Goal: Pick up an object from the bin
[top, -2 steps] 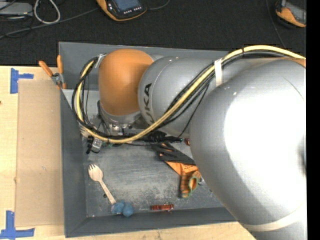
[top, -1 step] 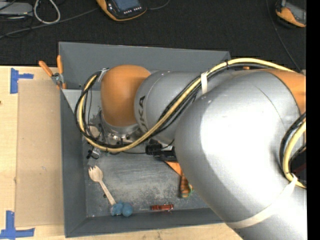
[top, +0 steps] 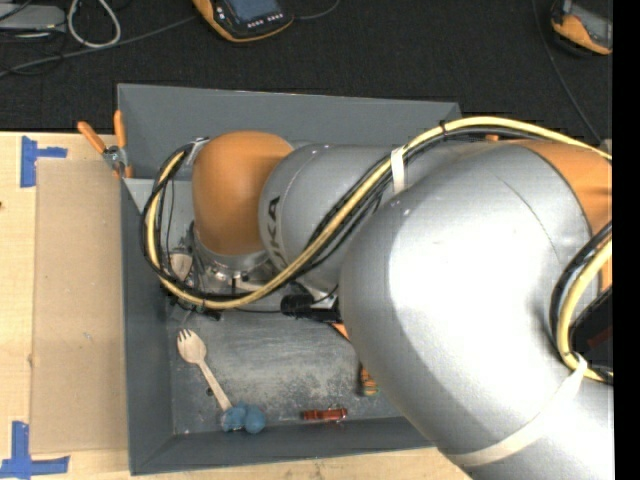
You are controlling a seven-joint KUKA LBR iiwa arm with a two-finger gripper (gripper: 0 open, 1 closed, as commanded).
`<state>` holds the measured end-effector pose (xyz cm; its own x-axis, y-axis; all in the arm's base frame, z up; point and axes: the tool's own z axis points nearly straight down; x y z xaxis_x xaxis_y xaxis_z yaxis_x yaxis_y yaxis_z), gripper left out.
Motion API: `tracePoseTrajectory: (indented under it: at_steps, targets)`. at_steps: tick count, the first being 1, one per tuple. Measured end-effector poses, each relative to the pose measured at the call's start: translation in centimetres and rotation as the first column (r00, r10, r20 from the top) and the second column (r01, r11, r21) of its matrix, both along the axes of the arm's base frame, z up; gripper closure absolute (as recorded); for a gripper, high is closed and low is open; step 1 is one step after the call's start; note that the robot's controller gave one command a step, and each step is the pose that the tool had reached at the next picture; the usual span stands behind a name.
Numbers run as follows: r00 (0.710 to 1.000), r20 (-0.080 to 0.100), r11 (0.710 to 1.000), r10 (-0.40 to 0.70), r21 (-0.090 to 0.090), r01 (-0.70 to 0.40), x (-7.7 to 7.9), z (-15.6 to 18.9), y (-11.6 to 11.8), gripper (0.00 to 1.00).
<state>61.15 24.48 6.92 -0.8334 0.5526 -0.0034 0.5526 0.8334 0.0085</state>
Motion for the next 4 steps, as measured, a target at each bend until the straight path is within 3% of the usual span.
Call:
tracePoseTrajectory:
  at_steps: [1, 4]
  targets:
    - [1.0, 0.0, 1.0, 0.0, 0.0, 0.0, 0.0, 0.0, 0.0, 1.0]
    - [1.0, -0.008, 1.0, 0.0, -0.002, 0.0, -0.2, 9.7, -0.2, 1.0]
